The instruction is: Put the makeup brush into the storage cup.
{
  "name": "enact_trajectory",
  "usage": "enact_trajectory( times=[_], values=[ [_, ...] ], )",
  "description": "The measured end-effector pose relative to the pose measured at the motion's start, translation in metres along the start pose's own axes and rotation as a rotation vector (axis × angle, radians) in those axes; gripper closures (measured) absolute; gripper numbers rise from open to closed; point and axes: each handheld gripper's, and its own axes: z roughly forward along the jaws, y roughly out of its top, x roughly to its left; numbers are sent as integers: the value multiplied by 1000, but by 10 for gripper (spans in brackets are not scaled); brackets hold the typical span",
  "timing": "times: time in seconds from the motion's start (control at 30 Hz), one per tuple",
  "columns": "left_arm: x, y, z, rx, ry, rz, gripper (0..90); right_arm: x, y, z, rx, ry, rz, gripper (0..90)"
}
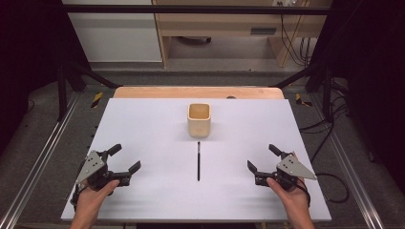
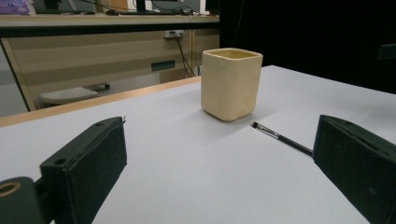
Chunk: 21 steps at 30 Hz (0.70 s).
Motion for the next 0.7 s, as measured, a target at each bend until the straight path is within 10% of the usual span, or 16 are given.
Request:
enact_trajectory(
  times=[0.7],
  values=[
    [-2,4,-4,3,16,1,56,0,2,-4,32,-40,17,57]
  ],
)
